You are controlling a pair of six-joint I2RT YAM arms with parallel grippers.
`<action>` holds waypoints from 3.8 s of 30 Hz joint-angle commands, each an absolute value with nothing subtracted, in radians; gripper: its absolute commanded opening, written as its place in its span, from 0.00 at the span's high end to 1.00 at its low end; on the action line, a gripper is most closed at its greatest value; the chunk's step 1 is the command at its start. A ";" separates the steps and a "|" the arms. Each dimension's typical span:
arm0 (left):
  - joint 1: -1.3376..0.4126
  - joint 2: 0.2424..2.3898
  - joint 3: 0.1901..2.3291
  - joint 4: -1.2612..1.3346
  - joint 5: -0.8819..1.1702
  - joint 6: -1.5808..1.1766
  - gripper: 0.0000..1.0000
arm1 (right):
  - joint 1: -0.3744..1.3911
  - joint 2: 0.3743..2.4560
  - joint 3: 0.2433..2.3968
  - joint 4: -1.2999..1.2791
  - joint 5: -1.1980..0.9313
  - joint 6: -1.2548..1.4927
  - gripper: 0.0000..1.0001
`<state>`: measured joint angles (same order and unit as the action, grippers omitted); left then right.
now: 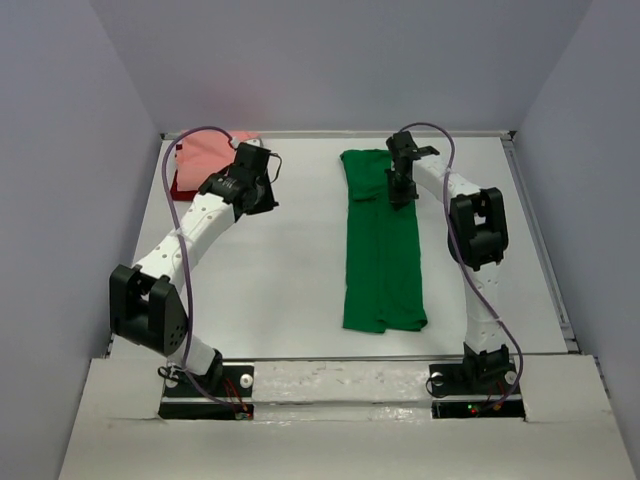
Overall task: Fold and stack the t-shirts
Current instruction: Grab the bottom of the folded rectangular tshirt with both arms
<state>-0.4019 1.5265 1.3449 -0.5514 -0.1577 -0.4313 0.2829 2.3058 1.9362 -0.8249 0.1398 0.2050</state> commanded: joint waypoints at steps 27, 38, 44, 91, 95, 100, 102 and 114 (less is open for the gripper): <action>-0.364 1.416 1.256 -0.520 -0.026 -0.385 0.85 | 0.399 2.493 2.287 -0.927 -0.106 0.175 1.00; -0.360 1.410 1.255 -0.532 -0.008 -0.379 0.85 | 0.399 2.595 2.445 -0.983 -0.045 0.143 1.00; -0.362 1.397 1.227 -0.525 0.066 -0.373 0.83 | 0.399 2.579 2.448 -0.973 0.124 0.117 1.00; -0.854 1.496 0.832 -0.172 0.212 -0.561 0.61 | 0.399 1.329 1.007 -0.741 -0.009 0.520 0.44; -0.861 1.508 0.773 -0.095 0.270 -0.584 0.54 | 0.408 1.197 0.884 -0.749 -0.026 0.598 0.44; -0.865 1.505 0.723 -0.034 0.325 -0.603 0.53 | 0.452 1.065 0.779 -0.752 -0.049 0.699 0.44; -0.867 1.511 0.713 -0.022 0.328 -0.609 0.53 | 0.478 1.043 0.738 -0.738 -0.054 0.736 0.44; -0.876 1.534 0.707 -0.008 0.345 -0.615 0.53 | 0.649 1.086 0.713 -0.735 0.083 0.885 0.44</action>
